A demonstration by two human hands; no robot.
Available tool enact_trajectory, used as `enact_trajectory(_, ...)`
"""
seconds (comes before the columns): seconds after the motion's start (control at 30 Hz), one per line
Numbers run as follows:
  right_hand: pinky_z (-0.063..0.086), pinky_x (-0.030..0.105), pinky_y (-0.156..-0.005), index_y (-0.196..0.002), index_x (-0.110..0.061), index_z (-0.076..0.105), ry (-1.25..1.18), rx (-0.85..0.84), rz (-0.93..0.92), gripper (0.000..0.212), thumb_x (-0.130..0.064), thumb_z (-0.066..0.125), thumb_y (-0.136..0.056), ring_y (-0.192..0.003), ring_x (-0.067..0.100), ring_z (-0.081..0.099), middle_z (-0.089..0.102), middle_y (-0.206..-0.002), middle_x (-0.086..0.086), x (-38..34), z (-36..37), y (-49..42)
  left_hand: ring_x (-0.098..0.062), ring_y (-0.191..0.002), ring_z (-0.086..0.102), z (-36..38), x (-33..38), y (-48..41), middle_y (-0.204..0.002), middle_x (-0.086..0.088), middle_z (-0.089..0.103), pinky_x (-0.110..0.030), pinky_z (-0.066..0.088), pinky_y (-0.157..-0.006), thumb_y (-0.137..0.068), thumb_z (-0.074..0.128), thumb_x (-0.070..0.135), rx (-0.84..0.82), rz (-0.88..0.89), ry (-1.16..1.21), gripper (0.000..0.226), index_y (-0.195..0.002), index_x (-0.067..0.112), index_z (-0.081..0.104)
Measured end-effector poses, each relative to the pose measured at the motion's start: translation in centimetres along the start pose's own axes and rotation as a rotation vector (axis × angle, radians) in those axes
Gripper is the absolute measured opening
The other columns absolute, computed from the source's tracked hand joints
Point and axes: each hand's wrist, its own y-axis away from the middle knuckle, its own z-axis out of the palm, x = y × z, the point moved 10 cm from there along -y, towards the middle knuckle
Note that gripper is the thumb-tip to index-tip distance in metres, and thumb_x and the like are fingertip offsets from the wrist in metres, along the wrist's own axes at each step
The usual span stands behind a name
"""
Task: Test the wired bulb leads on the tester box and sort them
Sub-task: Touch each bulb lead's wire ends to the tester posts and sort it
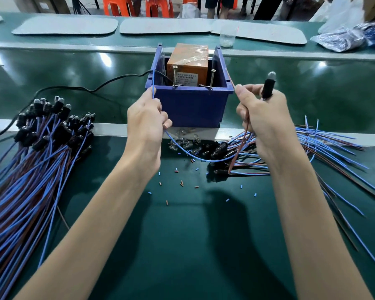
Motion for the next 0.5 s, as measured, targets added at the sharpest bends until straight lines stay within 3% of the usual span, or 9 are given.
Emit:
enact_trajectory(0.17,0.025,0.014,-0.038,-0.084,-0.018,0.063,0.013,0.090,0.079,0.030,-0.001,0.040,-0.093,-0.046,0.003,0.034,0.046,-0.061,-0.003,1.2,-1.0,-0.8,-0.005,-0.047,0.033,-0.9,-0.3,-1.1,-0.072,0.005,0.038,-0.020,0.035,-0.056,-0.096,0.028,-0.004,0.019,0.046,-0.137,0.040,-0.078,0.020,0.055)
enact_trajectory(0.23,0.026,0.014,-0.038,-0.093,-0.018,0.064,0.025,0.085,0.079,0.033,0.002,0.038,-0.090,-0.050,0.004,0.036,0.054,-0.062,-0.004,1.3,-1.1,-1.0,-0.001,-0.044,0.042,-1.3,-0.8,-1.5,-0.078,0.003,0.049,-0.020,0.043,-0.062,-0.101,0.031,-0.001,0.034,0.044,-0.203,0.037,-0.094,0.021,0.059)
enact_trajectory(0.33,0.028,0.011,-0.041,-0.110,-0.018,0.063,0.036,0.072,0.043,0.034,0.001,0.043,-0.092,-0.057,0.005,0.038,0.062,-0.053,-0.011,1.3,-1.2,-1.1,-0.002,-0.051,0.059,-1.9,-1.0,-1.8,-0.084,-0.001,0.062,-0.016,0.052,-0.062,-0.101,0.036,-0.002,0.022,0.067,-0.204,0.036,-0.129,0.014,0.050)
enact_trajectory(0.43,0.032,0.011,-0.044,-0.127,-0.012,0.058,0.031,0.061,0.013,0.038,0.000,0.045,-0.094,-0.058,0.006,0.035,0.063,-0.053,-0.012,1.4,-1.4,-1.2,-0.008,-0.062,0.069,-2.1,-0.7,-1.9,-0.083,-0.006,0.068,-0.019,0.055,-0.063,-0.099,0.042,-0.002,0.004,0.090,-0.172,0.026,-0.119,0.010,0.054)
enact_trajectory(0.5,0.030,0.011,-0.044,-0.129,-0.015,0.059,0.025,0.052,0.007,0.039,-0.001,0.045,-0.095,-0.056,0.008,0.032,0.061,-0.052,-0.013,1.5,-1.3,-1.3,-0.010,-0.061,0.069,-2.2,-0.5,-1.8,-0.079,-0.005,0.070,-0.020,0.055,-0.061,-0.098,0.048,0.002,0.011,0.089,-0.165,0.016,-0.105,0.011,0.058)
